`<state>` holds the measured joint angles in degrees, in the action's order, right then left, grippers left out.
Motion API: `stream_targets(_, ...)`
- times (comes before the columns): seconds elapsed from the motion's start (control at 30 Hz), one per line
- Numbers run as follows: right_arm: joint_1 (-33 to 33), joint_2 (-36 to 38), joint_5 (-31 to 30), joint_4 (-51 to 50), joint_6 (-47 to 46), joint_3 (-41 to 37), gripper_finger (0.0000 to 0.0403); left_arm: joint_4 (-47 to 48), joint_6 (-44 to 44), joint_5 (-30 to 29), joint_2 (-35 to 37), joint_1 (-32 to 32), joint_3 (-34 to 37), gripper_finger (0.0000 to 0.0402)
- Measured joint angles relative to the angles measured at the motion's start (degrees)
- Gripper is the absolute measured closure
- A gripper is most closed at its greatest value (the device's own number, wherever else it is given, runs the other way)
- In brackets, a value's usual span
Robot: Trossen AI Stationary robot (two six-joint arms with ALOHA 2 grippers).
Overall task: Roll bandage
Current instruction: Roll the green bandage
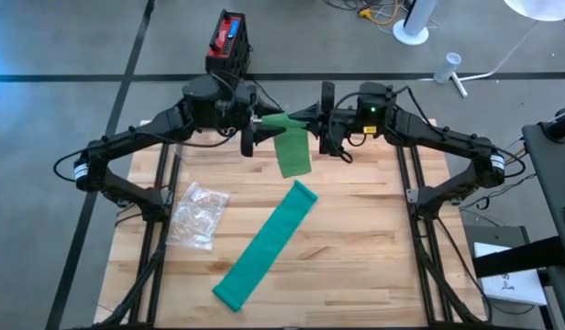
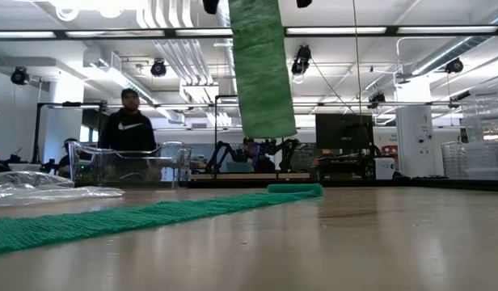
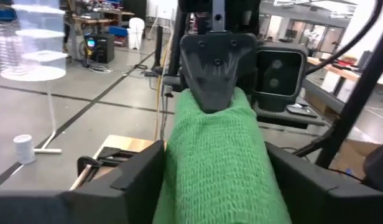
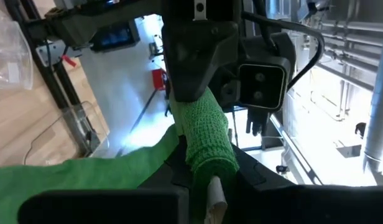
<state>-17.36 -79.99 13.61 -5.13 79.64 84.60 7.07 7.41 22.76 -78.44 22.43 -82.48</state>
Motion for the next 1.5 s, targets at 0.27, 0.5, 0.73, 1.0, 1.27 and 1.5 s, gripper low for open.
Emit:
stream_targets(0.27,-0.8,-0.1,0.6,0.3,-5.5,0.0,0.0328,0.2,-4.1,2.5,0.1,0.4,0.0,0.0319)
stream_targets(0.5,-1.3,-0.1,-0.8,0.4,-26.8,0.5,0.0193,0.0,-11.5,2.7,0.2,1.1,0.0,0.0364)
stream_targets(0.73,-4.6,-0.7,6.1,1.7,-46.8,2.7,0.0107,0.3,-22.4,-3.1,0.2,1.1,0.0,0.0364)
stream_targets(1.0,-8.1,-4.7,9.4,0.2,-61.2,4.7,0.0127,-1.3,-25.5,-7.2,0.1,1.1,0.0,0.0364)
stream_targets(1.27,-10.1,-9.4,12.9,-8.3,-64.2,12.8,0.0184,-1.4,-26.3,-8.2,0.1,1.1,0.0,0.0355)
stream_targets(1.5,-10.1,-12.9,15.2,-19.0,-60.8,20.4,0.0271,0.4,-30.8,-11.3,0.1,1.0,0.0,0.0316)
